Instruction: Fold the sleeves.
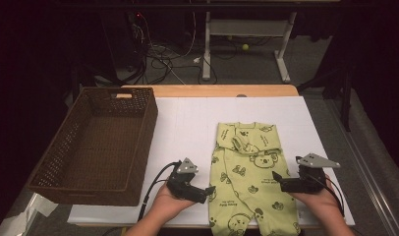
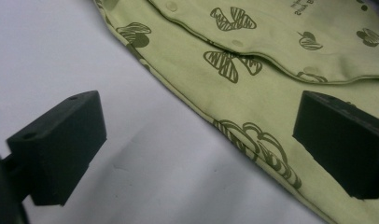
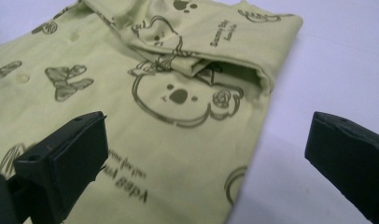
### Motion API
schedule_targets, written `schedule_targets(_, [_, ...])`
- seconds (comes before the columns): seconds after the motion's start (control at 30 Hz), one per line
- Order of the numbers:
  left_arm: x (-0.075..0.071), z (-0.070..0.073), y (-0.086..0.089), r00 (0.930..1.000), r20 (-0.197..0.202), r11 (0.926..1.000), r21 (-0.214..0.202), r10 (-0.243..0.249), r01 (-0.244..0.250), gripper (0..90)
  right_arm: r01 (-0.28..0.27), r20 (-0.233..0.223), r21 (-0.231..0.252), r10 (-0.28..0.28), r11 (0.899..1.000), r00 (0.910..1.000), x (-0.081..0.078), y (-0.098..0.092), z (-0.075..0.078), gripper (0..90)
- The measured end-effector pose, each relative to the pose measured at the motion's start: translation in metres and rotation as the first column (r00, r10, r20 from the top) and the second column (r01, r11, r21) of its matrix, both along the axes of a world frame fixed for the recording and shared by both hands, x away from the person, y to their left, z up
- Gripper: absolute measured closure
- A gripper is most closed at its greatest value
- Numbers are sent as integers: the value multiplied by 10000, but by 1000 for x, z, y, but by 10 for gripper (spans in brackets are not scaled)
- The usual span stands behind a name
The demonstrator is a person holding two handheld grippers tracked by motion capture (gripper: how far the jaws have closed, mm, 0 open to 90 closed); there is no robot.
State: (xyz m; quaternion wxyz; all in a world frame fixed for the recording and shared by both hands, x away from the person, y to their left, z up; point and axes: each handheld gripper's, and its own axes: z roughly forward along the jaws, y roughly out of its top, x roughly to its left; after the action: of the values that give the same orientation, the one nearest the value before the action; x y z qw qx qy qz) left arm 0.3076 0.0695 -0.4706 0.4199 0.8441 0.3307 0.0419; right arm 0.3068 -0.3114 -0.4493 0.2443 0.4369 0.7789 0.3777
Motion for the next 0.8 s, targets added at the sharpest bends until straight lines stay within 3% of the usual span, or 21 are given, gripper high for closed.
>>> schedule_targets(0.07, [0, 0, 0, 10000, -38, 10000, 60, -67, 67, 35, -14, 27, 10, 14, 10000, 10000, -7, -4, -1, 0])
schedule_targets(0.17, [-1, -1, -2, 9999, -112, 9998, 183, -33, 35, 136, 76, 104, 317, -79, 9995, 9999, -22, -11, -6, 21])
schedule_targets(0.23, [-1, -2, -4, 9998, -200, 9997, 219, -46, 51, 205, 28, -147, 230, -25, 9997, 9999, -29, -15, -9, 28])
schedule_targets(0.27, [-1, -3, -6, 9998, -206, 9996, 263, -52, 57, 237, 65, -148, 161, -62, 9999, 9999, -31, -16, -10, 50])
schedule_targets(0.33, [-2, -4, -12, 9999, -169, 9972, 748, -7, 20, 275, 4, -188, 83, -3, 10000, 9998, -35, -19, -10, 145])
schedule_targets(0.4, [-3, -4, -15, 10000, -72, 9964, 853, 8, -1, 312, -5, -354, 166, 10, 9999, 9994, -36, -20, -12, 175])
schedule_targets(0.57, [-9, -5, -22, 9990, 421, 9917, 1281, -152, 97, 468, -171, -824, 187, 186, 9997, 9964, -35, -19, -16, 361])
schedule_targets(0.7, [-12, -5, -22, 9982, 459, 9914, 1268, -387, 326, 597, -115, -1134, -49, 109, 9999, 9935, -35, -16, -19, 427])
schedule_targets(0.8, [-15, -5, -24, 9978, 486, 9918, 1216, -447, 386, 663, -103, -1076, -131, 88, 9999, 9942, -37, -16, -19, 500])
